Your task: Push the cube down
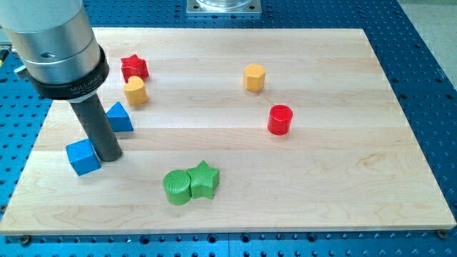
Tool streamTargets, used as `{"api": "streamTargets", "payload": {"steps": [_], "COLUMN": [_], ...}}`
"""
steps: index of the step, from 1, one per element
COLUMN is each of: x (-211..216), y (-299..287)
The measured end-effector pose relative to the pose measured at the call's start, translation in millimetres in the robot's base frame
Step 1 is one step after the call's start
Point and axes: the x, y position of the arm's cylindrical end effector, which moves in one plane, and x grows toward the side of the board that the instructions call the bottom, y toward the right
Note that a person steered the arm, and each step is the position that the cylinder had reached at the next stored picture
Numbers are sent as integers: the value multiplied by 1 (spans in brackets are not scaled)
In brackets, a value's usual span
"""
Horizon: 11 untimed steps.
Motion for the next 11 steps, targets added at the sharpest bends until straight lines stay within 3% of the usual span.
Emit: {"api": "streamTargets", "payload": {"steps": [3, 4, 5, 6, 7, 8, 11], "x": [14, 24, 8, -45, -46, -36, 24], "y": [-55, -48, -26, -30, -98, -124, -85]}}
